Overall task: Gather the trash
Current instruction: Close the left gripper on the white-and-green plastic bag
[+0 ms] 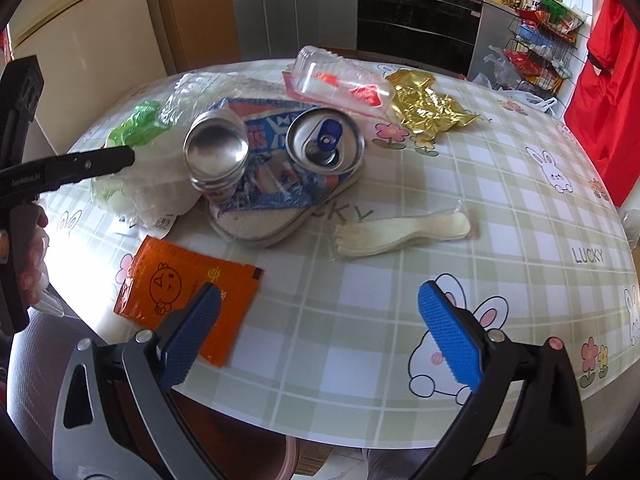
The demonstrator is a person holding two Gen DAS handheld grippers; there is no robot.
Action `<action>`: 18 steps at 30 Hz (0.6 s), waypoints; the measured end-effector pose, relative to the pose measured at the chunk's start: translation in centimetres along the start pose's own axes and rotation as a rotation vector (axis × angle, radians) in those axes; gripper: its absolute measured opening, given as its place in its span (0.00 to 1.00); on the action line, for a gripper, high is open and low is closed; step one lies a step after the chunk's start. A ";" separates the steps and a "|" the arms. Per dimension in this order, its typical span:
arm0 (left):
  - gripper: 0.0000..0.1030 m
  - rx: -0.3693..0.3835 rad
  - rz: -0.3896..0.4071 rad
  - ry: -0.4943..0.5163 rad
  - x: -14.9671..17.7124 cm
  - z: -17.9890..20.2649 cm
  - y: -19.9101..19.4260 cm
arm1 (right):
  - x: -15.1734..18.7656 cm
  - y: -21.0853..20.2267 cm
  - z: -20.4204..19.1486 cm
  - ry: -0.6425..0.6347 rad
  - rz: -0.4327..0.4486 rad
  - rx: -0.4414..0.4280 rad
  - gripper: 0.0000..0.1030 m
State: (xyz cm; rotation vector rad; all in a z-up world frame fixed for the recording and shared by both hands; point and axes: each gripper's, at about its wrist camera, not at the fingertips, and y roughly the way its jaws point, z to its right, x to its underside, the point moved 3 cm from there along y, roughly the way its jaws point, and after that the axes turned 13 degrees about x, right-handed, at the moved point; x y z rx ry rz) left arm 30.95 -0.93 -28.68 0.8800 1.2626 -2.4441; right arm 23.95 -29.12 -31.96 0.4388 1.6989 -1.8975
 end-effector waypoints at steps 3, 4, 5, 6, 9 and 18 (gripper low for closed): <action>0.52 0.023 -0.020 -0.006 0.3 -0.2 -0.6 | 0.1 0.0 -0.3 0.000 -0.002 -0.007 0.94; 0.41 0.023 -0.017 -0.004 0.4 -0.2 -0.9 | 0.1 -0.1 -0.3 0.002 -0.001 -0.011 0.94; 0.35 0.024 -0.014 -0.002 0.4 -0.3 -1.1 | 0.1 -0.1 -0.4 0.003 0.000 -0.014 0.94; 0.28 0.026 -0.013 -0.007 0.5 -0.4 -1.4 | 0.1 -0.2 -0.4 0.003 0.002 -0.017 0.94; 0.17 0.026 0.008 -0.021 0.5 -0.8 -2.4 | 0.0 -0.4 -0.8 -0.011 0.003 -0.027 0.94; 0.12 0.012 0.127 0.024 -1.2 0.5 -7.3 | 0.9 -0.2 -3.9 -0.095 -0.030 -0.090 0.94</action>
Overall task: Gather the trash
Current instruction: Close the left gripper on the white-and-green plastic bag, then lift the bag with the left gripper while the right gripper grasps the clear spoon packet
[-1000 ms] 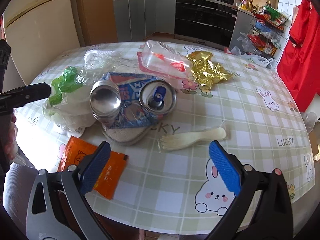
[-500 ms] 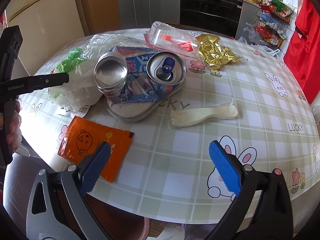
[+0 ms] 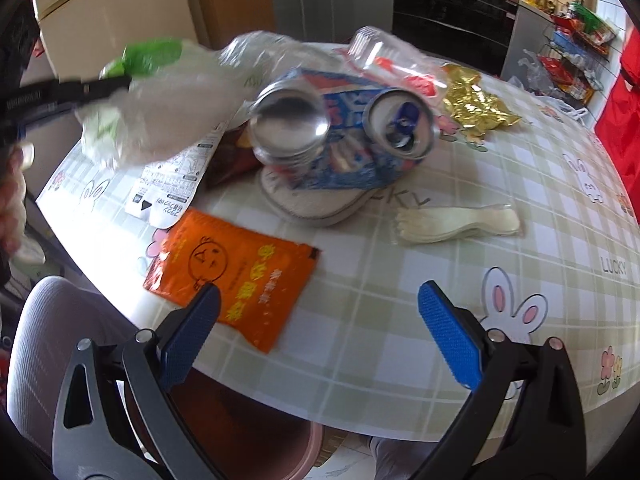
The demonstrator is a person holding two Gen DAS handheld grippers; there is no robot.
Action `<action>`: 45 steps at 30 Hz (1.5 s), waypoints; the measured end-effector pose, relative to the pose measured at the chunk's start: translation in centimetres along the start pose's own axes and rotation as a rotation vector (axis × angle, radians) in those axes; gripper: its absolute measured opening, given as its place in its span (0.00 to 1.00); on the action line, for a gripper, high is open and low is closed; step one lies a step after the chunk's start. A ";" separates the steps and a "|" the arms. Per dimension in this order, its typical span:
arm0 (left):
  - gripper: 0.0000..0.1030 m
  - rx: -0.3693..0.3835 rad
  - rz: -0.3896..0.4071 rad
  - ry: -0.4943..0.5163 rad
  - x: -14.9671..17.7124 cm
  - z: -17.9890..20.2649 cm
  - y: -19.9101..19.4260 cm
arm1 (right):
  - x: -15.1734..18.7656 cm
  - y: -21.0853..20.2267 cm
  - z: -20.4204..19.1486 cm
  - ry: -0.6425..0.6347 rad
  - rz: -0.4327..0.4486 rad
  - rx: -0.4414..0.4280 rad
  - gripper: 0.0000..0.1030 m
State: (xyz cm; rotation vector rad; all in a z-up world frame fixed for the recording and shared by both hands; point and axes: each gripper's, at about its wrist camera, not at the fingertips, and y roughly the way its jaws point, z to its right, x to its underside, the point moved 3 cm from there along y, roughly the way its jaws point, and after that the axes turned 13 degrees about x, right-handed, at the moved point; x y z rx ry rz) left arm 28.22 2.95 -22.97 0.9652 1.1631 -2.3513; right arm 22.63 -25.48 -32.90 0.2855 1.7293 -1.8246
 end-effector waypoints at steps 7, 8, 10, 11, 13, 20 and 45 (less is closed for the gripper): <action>0.11 0.020 0.095 0.007 -1.6 0.8 -3.4 | 1.0 1.1 -3.2 -0.117 -0.040 -0.037 0.94; 0.11 0.021 0.107 0.010 -1.8 1.0 -3.8 | 1.1 1.2 -3.6 -0.134 -0.044 -0.036 0.94; 0.11 0.026 0.126 0.023 -2.1 1.3 -4.4 | 1.2 1.4 -3.9 -0.151 -0.050 -0.031 0.94; 0.11 0.027 0.133 0.028 -2.2 1.5 -4.6 | 1.2 1.4 -3.9 -0.148 -0.048 -0.031 0.94; 0.11 0.033 0.142 0.034 -2.5 1.6 -4.9 | 1.0 1.1 -3.6 -0.123 -0.038 -0.025 0.94; 0.11 0.023 0.193 0.066 -3.0 2.7 -6.5 | -0.1 1.2 0.8 -0.027 -0.012 0.050 0.94; 0.11 -0.037 0.233 -0.033 0.3 0.9 -8.5 | -4.0 6.6 14.6 0.389 -0.059 0.371 0.94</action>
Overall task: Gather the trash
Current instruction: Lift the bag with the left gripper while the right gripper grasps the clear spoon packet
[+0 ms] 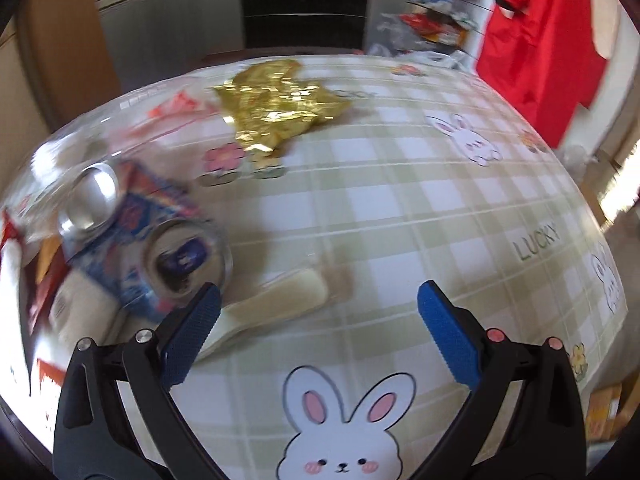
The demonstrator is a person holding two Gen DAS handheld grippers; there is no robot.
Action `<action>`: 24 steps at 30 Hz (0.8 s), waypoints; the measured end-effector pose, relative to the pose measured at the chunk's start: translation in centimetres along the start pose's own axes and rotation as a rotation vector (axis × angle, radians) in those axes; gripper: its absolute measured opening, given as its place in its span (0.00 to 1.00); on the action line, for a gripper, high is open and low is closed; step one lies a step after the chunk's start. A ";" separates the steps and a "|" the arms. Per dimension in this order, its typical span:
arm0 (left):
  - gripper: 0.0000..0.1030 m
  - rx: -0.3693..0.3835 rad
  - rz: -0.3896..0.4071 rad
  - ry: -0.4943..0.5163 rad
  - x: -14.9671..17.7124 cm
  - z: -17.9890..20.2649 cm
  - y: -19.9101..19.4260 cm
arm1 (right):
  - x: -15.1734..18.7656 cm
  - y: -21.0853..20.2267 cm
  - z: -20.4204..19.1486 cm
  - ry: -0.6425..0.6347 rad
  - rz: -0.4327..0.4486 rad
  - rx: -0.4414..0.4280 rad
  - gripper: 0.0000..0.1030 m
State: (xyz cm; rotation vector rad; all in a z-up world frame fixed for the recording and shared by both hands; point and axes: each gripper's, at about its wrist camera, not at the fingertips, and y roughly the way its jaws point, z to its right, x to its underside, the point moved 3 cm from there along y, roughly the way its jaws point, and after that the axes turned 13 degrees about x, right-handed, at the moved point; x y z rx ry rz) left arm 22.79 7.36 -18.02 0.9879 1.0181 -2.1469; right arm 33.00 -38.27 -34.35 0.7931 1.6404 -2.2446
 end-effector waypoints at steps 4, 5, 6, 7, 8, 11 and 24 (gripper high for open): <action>0.11 0.006 -0.007 -0.004 0.1 -0.1 0.2 | -0.1 0.9 -0.7 -0.008 -0.031 0.044 0.94; 0.11 0.007 -0.009 -0.005 0.2 -0.1 0.3 | -0.1 1.1 -0.9 -0.012 -0.034 0.050 0.94; 0.11 0.009 -0.011 -0.006 0.2 -0.1 0.3 | 0.0 1.3 -1.2 -0.015 -0.041 0.055 0.94; 0.11 0.010 -0.013 -0.005 0.2 -0.1 0.4 | 0.2 1.4 -1.4 -0.019 -0.047 0.061 0.94; 0.11 0.010 -0.013 -0.003 0.2 -0.2 0.4 | 0.5 1.4 -1.5 -0.028 -0.054 0.067 0.94; 0.11 0.012 -0.014 -0.002 0.1 -0.6 0.4 | 1.5 1.1 -1.4 -0.045 -0.054 0.057 0.94; 0.11 0.078 -0.062 -0.006 2.1 0.9 0.1 | 4.1 -1.9 -1.6 -0.146 -0.053 -0.132 0.21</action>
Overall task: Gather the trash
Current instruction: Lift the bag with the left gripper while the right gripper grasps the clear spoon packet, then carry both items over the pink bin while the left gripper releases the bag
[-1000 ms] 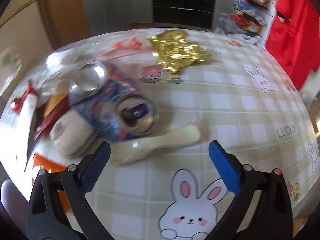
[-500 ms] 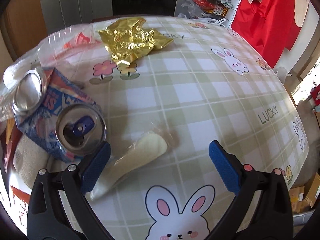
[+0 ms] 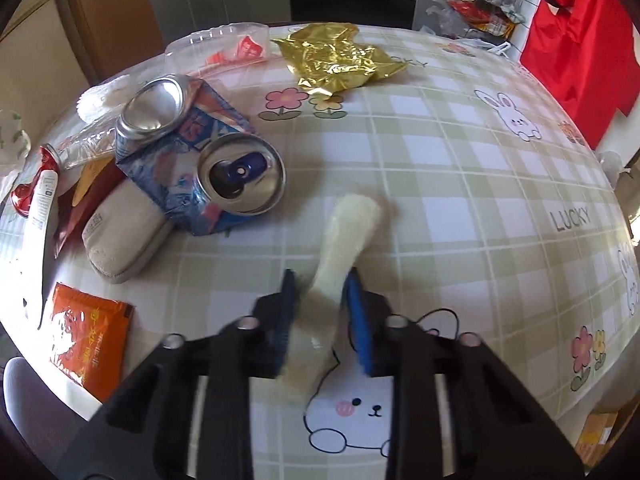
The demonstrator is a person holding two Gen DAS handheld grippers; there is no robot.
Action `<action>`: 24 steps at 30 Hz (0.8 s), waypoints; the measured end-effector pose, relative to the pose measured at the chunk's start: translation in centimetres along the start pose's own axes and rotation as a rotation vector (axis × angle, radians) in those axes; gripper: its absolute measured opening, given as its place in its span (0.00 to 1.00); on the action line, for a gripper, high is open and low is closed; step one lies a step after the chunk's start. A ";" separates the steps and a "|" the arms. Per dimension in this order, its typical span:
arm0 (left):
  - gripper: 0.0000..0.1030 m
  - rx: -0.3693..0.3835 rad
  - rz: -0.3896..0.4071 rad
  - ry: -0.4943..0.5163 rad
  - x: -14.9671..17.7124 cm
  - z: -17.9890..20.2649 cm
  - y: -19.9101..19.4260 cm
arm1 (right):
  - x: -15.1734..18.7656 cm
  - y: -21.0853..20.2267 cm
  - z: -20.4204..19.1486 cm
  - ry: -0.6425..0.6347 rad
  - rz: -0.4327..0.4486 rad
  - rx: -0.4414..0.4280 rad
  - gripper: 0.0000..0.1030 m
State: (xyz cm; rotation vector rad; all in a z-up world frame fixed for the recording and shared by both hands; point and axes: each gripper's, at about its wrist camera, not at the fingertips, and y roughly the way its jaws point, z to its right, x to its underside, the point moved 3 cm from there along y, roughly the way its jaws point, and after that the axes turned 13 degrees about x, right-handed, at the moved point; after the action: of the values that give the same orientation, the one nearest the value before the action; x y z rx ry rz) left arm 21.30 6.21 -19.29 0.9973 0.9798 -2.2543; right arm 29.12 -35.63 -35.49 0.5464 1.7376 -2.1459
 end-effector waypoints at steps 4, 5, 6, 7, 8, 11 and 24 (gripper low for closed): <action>0.11 0.037 -0.037 0.004 0.9 1.6 -0.7 | 0.8 -1.5 0.9 0.057 0.028 -0.028 0.21; 0.11 0.044 -0.045 0.007 1.2 2.1 -0.9 | 1.1 -2.2 1.1 0.071 0.038 -0.042 0.21; 0.11 0.054 -0.056 0.010 1.5 2.6 -1.2 | 1.4 -2.8 1.2 0.082 0.047 -0.056 0.21; 0.11 0.064 -0.066 0.015 1.8 3.1 -1.4 | 1.6 -3.5 1.3 0.092 0.058 -0.070 0.21; 0.11 0.072 -0.078 0.022 2.2 3.7 -1.5 | 2.0 -4.4 1.5 0.104 0.072 -0.087 0.21; 0.11 0.095 -0.133 0.041 3.8 5.5 -1.7 | 3.1 -7.0 1.7 0.132 0.110 -0.134 0.21; 0.11 0.111 -0.243 0.007 11.4 9.7 -2.6 | 7.1 -18.9 0.7 0.119 0.286 -0.289 0.21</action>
State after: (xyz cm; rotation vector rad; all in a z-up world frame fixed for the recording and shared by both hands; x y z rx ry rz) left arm 8.40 -1.18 -22.38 0.9777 1.0371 -2.5299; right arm 13.78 -32.49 -22.67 0.7996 1.8605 -1.6649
